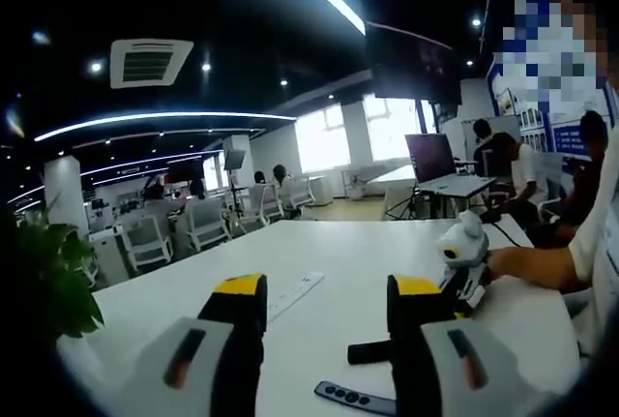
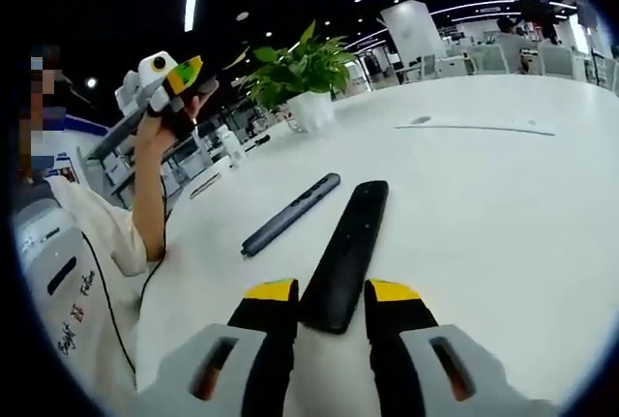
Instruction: Pflip the remote and laser pointer to the front side, press the buttons, and align them neatly on the table
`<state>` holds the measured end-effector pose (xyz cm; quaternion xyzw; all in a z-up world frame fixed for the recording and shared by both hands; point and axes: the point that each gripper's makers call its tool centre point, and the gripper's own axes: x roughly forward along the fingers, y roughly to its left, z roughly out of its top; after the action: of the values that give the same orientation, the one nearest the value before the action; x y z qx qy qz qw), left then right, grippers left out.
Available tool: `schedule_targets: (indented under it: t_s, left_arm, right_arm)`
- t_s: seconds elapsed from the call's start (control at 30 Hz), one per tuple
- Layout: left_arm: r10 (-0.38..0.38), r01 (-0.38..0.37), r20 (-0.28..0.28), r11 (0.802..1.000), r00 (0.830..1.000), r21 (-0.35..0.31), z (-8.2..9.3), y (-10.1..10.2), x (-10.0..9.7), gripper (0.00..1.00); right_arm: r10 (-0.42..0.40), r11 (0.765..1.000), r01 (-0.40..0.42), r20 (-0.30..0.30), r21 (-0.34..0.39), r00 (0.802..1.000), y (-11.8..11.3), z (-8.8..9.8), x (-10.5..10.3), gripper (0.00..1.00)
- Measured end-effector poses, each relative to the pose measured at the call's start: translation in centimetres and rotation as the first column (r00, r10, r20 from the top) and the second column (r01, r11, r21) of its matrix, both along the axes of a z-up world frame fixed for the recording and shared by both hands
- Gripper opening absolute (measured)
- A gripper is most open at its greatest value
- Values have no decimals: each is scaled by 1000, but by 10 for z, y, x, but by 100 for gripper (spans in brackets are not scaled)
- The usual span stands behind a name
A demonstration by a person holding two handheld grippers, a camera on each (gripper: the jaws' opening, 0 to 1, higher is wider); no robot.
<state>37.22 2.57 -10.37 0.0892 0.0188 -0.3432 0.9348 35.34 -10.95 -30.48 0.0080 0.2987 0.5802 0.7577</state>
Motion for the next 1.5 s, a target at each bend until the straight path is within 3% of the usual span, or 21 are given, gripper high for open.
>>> schedule_targets:
  t_s: [0.13,0.47,0.83,1.17,1.23,1.5]
  left_arm:
    - [1,-1,3,1000,1000,-2,1,1,0,51]
    - [14,-14,6,1000,1000,1,2,6,2,51]
    - [11,-11,1,1000,1000,3,-1,4,1,51]
    - [11,-11,2,1000,1000,4,-1,3,1,51]
    - [15,-15,3,1000,1000,2,0,5,1,51]
    - [14,-14,1,1000,1000,1,-1,4,1,50]
  right_arm:
    - [85,996,-84,71,-21,994,-6,-1,-8,37]
    - [163,986,-157,163,-51,973,-11,-5,-15,37]
    - [190,981,-178,187,-82,964,-12,-5,-20,24]
    - [258,965,-241,227,-102,939,-3,-4,-32,22]
    - [280,959,-258,254,-119,926,3,-4,-36,20]
    - [279,960,-263,245,-96,929,11,-6,-38,17]
